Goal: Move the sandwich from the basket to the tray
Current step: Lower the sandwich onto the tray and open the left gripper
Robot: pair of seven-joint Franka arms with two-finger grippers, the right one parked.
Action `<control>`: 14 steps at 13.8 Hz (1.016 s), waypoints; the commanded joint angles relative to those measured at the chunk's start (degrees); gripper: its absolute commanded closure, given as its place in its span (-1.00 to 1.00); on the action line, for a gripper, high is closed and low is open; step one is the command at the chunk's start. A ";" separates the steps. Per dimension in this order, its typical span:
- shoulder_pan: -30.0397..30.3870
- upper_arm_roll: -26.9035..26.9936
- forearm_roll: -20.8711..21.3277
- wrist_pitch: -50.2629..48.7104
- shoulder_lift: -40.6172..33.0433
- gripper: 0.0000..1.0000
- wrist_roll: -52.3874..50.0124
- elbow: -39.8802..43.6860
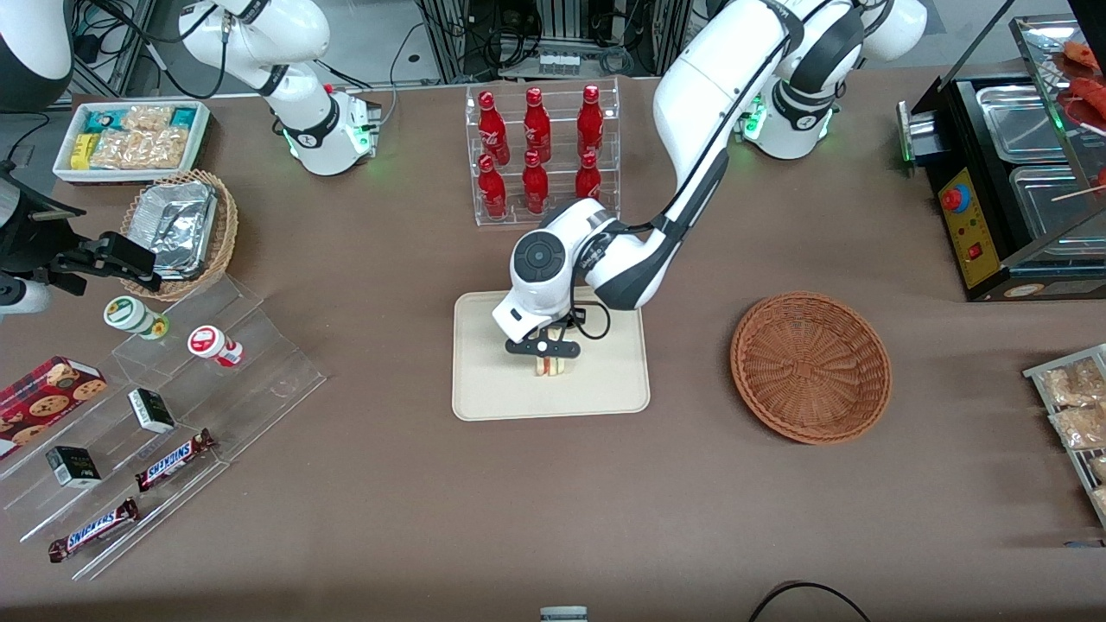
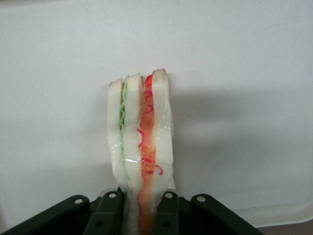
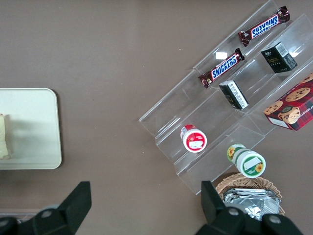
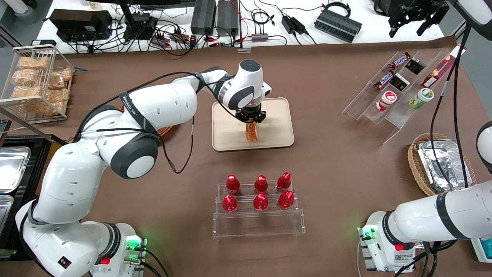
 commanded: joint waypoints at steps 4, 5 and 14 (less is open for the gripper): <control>-1.18 1.12 0.26 0.80 0.32 -0.98 -0.49 2.07; -1.09 1.12 0.26 0.63 0.05 -0.98 -0.49 2.07; -0.48 8.48 -0.35 -12.09 -13.11 -0.99 -4.98 0.06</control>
